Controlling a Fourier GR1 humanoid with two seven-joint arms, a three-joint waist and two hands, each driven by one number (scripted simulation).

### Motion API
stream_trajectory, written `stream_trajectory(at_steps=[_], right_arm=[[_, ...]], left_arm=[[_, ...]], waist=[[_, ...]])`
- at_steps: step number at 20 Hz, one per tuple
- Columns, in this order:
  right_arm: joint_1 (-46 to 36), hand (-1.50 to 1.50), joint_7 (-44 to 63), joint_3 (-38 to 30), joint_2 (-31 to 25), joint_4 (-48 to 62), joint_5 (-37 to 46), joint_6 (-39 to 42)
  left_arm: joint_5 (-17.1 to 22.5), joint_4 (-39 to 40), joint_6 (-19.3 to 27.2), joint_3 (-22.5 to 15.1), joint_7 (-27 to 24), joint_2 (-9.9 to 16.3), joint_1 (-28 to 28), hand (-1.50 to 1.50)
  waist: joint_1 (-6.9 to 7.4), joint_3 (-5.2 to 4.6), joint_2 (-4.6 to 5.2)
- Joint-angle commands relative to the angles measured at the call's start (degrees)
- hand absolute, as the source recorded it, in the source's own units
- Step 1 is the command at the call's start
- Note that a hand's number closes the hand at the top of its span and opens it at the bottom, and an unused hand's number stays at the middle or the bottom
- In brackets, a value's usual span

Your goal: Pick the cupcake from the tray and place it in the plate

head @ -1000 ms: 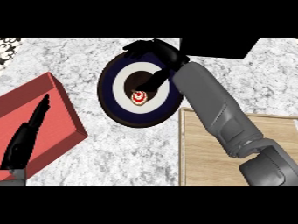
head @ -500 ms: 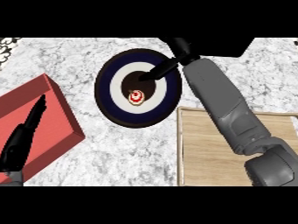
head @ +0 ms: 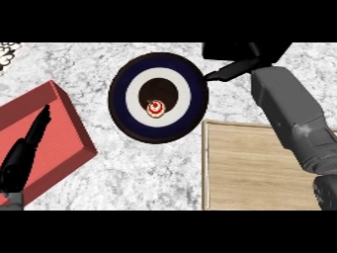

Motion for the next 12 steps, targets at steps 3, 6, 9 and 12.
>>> stream_trajectory(at_steps=[3,6,9,12], right_arm=[[2.76,-1.50,-5.20,-0.95,-4.94,-0.34,-0.46,5.58],[4.46,-1.50,-8.10,0.29,-7.57,-0.80,1.11,7.37],[3.76,-1.50,-6.01,-0.79,-10.01,0.22,0.31,8.12],[5.67,-1.50,-7.05,-0.03,-10.80,0.25,1.23,8.41]], left_arm=[[1.38,-0.35,-1.38,0.94,1.18,1.07,-2.99,0.00],[-1.44,0.10,1.25,-1.18,0.39,-1.12,-2.09,0.00],[0.18,-0.77,-0.80,-0.66,0.56,-0.12,-1.88,0.00],[0.22,0.20,-1.19,-0.71,-0.74,-0.02,-1.19,0.00]], waist=[[1.24,0.10,0.58],[1.35,0.14,0.87],[2.65,0.20,1.09],[2.78,0.18,1.26]])
